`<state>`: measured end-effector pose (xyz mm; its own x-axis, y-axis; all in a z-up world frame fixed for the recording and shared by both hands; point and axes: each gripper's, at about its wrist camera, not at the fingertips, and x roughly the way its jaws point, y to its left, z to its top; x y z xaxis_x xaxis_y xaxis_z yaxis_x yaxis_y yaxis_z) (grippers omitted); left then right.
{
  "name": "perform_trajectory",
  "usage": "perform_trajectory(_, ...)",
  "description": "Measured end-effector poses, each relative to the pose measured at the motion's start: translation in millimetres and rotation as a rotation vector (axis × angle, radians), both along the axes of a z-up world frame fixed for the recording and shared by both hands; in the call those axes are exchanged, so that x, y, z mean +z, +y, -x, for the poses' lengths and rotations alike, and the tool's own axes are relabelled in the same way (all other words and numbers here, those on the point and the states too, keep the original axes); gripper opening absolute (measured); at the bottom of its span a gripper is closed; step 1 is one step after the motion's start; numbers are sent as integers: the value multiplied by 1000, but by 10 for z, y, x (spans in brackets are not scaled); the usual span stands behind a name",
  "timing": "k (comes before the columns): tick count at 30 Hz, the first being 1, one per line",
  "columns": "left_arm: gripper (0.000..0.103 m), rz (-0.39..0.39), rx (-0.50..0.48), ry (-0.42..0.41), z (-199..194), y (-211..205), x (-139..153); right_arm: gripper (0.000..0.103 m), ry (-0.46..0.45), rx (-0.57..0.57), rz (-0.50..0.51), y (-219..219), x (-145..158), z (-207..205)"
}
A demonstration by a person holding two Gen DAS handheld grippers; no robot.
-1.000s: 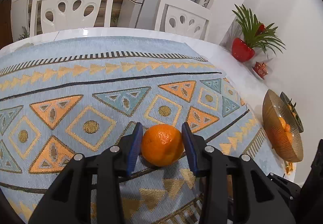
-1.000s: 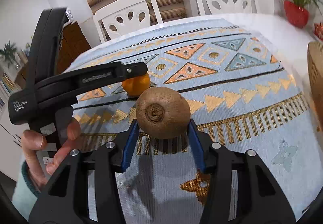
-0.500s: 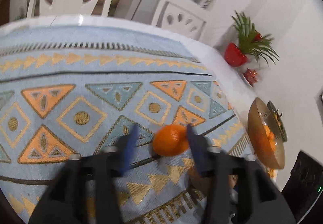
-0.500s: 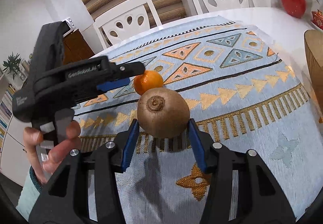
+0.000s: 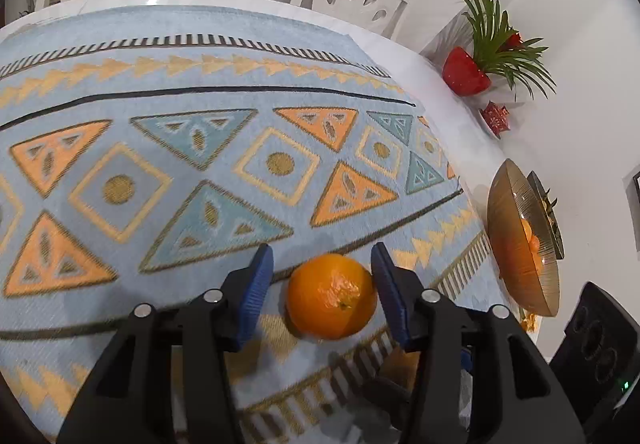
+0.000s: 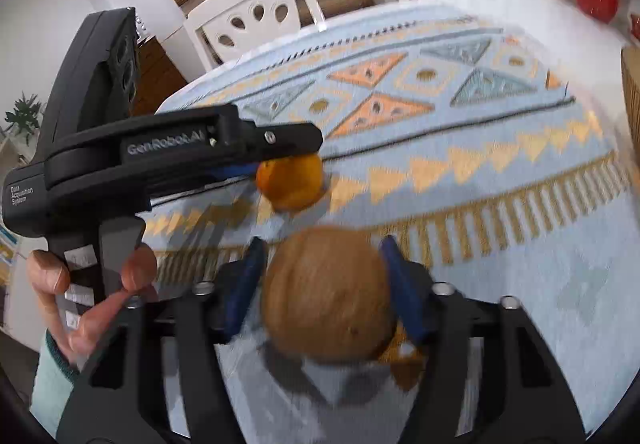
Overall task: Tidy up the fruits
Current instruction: 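Carry the mandarin and kiwi over the amber bowl with both grippers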
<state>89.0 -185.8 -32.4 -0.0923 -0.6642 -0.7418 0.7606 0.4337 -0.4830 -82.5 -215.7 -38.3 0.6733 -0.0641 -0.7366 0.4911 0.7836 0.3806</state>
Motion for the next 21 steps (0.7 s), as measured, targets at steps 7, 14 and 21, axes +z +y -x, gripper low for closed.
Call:
perform_trajectory(7,54,-89,-4,-184,351,-56,23,56,-7,-7,40,130,38,157)
perform_trajectory(14,42,-104,70,-296,578,77,194,55,-74,-43,48,146,151,433)
perform_trajectory(21,42,14,36,-320,1038,-97,725,55,-184,-215,54,-267,557,1229)
